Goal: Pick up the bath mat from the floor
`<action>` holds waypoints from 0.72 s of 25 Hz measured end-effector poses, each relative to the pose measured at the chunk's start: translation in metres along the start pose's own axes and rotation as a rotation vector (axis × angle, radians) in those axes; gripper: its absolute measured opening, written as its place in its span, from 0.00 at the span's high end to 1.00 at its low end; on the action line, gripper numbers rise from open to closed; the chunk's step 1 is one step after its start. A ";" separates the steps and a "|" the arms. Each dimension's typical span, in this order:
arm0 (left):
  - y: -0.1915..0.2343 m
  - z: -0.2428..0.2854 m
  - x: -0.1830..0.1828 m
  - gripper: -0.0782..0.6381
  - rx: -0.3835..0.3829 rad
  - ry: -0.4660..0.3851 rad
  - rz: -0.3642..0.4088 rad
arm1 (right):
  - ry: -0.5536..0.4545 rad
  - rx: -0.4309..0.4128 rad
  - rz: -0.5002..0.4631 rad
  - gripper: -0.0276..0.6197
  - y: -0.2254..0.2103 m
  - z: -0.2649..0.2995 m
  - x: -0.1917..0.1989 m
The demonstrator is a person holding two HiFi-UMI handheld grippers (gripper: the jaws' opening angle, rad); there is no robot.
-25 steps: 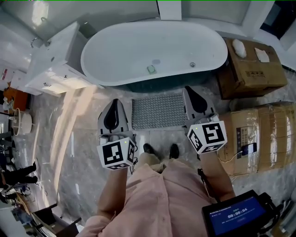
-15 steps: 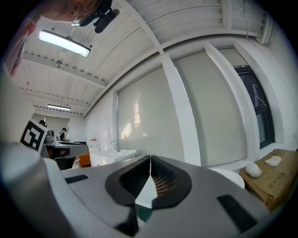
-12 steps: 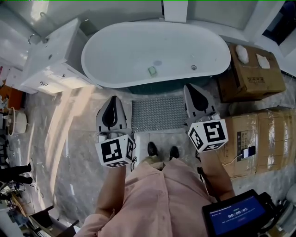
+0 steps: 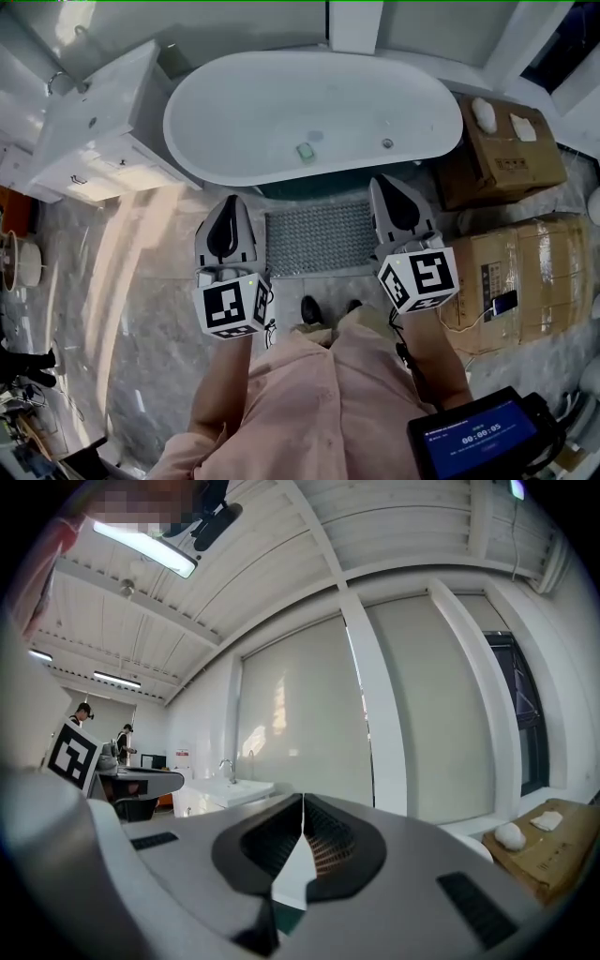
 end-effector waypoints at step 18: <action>0.000 0.013 0.015 0.86 -0.002 0.025 -0.049 | 0.049 -0.025 -0.030 0.93 -0.008 0.022 0.007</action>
Point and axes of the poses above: the fingertips, and each gripper's own axes: z forward along the fingers, y to its left, x out of its underside, the point moved 7 cm from there along -z, backward along the fingers, and after that the axes turned 14 degrees about x, right-handed, at the moved point
